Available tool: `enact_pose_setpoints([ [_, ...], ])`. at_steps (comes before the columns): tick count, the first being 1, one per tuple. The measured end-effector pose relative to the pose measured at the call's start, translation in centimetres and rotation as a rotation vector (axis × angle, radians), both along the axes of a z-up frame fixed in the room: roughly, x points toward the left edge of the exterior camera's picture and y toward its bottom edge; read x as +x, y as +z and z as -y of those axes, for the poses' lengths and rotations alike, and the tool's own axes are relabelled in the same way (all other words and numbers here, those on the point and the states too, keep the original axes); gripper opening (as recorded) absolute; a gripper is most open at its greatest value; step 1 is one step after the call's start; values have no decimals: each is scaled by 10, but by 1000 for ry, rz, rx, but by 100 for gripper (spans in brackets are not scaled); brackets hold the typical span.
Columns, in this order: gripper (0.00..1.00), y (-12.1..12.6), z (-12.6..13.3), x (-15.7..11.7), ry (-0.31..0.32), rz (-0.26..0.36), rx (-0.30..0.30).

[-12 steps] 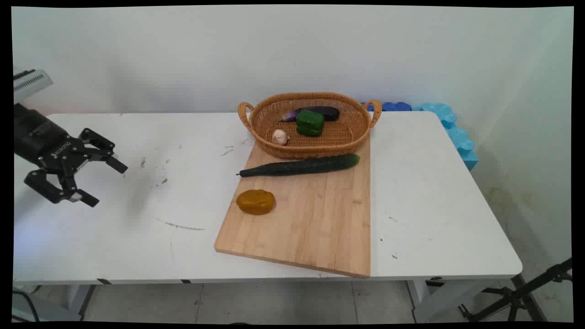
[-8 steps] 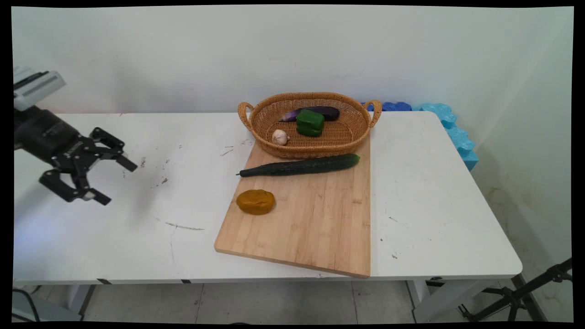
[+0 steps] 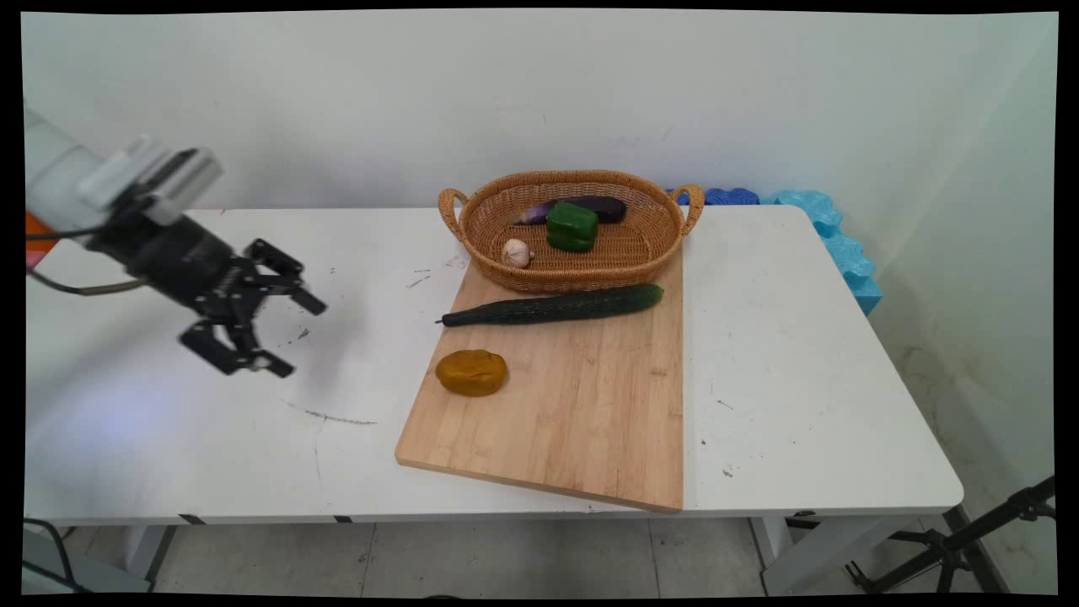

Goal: Pick up the potato from the cutting board

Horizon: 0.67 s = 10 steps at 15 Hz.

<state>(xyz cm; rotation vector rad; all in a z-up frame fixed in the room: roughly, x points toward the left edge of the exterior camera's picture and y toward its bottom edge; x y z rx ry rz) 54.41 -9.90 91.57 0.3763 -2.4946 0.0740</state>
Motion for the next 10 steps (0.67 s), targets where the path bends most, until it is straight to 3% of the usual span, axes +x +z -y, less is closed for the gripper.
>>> enact_pose_setpoints([
  [10,100,-34,35,-114,157,89,-13],
])
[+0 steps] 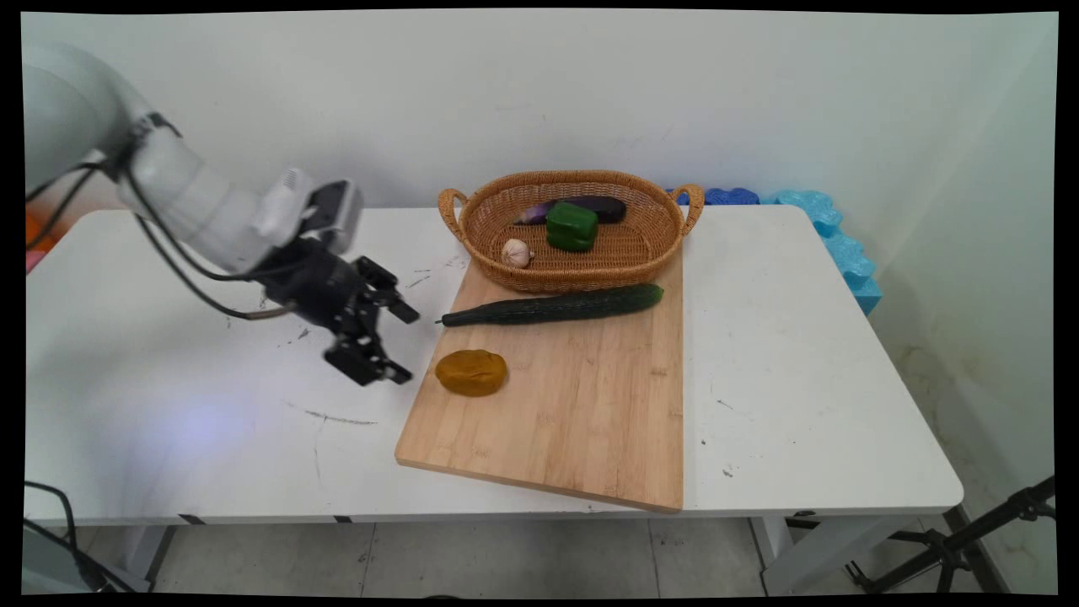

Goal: Pick up the potato from the cutting board

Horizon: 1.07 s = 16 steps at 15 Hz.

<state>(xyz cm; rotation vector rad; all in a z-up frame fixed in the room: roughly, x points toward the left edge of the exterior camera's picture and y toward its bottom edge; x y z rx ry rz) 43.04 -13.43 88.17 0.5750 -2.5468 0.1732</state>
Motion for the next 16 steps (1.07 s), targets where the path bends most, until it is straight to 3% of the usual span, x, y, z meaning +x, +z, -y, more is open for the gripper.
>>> enact_pose_setpoints([
  [7,100,-26,14,-56,94,35,22],
  [16,100,-53,31,-98,139,98,23],
])
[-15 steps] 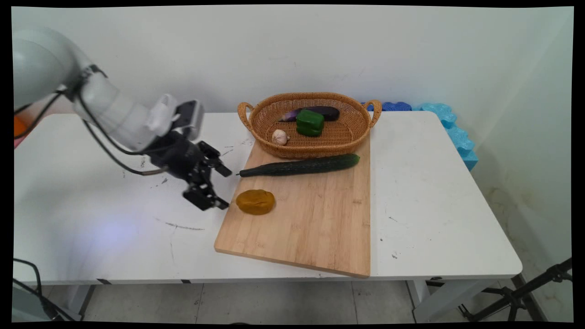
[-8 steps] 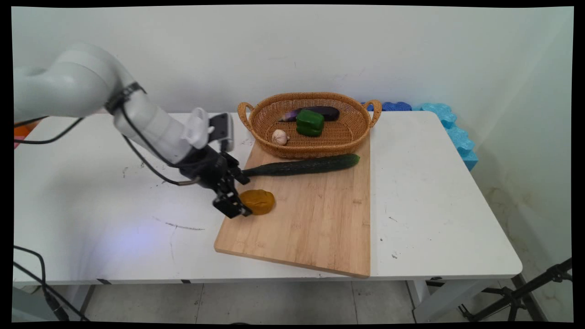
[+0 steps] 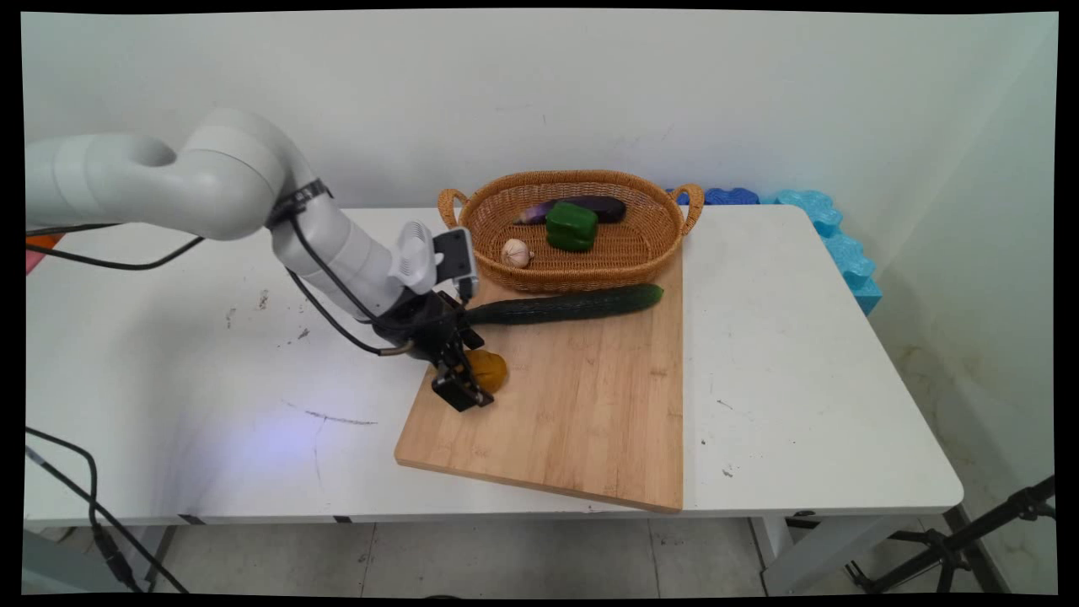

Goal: Pick up the potato from the cutting board

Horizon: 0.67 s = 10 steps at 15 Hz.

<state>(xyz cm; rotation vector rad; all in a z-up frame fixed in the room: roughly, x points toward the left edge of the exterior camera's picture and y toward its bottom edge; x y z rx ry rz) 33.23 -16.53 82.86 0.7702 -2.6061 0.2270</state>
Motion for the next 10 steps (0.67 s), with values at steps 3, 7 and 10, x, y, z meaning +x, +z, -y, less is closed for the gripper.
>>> enact_pose_setpoints([
  [3,100,-5,4,-8,5,25,-1],
  [7,0,-9,5,-15,6,47,-1],
  [10,0,-8,4,-19,8,59,-1],
])
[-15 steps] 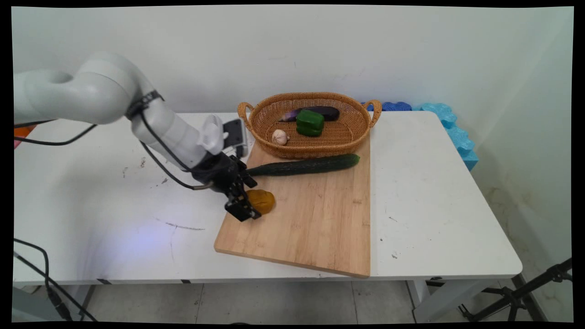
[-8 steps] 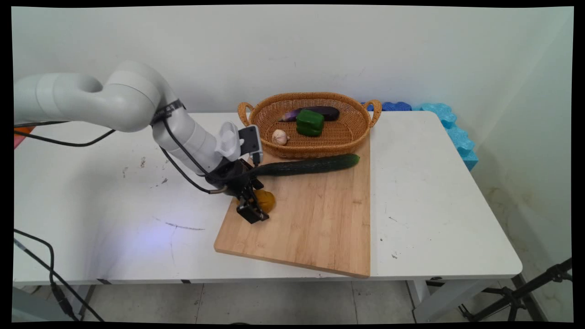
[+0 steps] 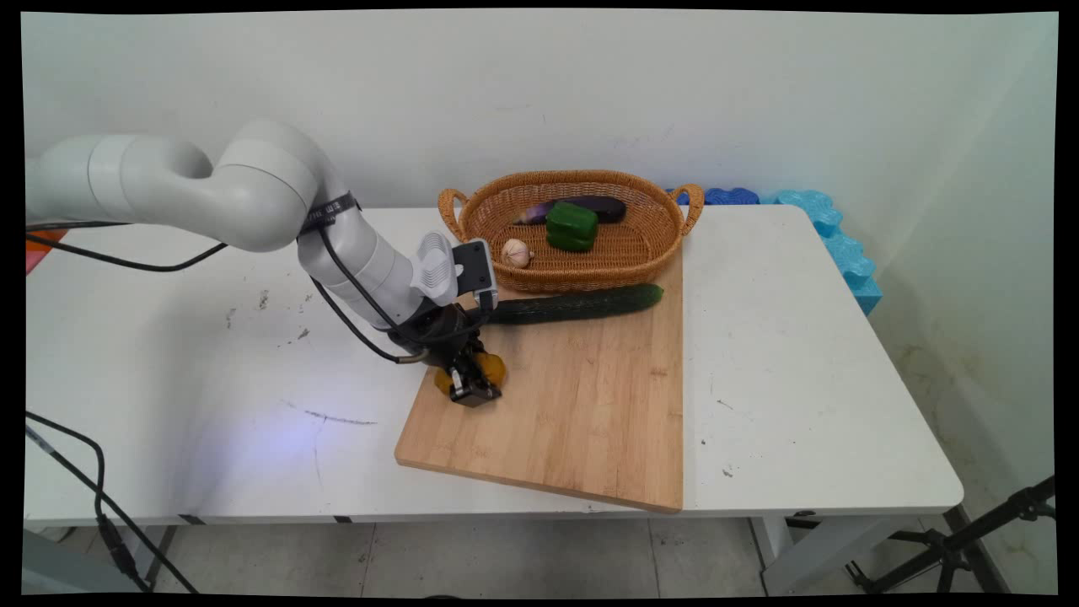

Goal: Place the picked object in the vegetable basket

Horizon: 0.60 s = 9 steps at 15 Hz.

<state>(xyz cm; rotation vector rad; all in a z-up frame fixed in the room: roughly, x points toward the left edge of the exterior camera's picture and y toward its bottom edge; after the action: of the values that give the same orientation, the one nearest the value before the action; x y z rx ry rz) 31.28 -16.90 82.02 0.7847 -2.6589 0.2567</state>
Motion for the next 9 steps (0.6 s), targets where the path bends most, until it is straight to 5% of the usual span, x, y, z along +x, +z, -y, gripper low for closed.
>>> enact_pose_setpoints([
  [9,0,27,14,-16,4,-7,-49],
])
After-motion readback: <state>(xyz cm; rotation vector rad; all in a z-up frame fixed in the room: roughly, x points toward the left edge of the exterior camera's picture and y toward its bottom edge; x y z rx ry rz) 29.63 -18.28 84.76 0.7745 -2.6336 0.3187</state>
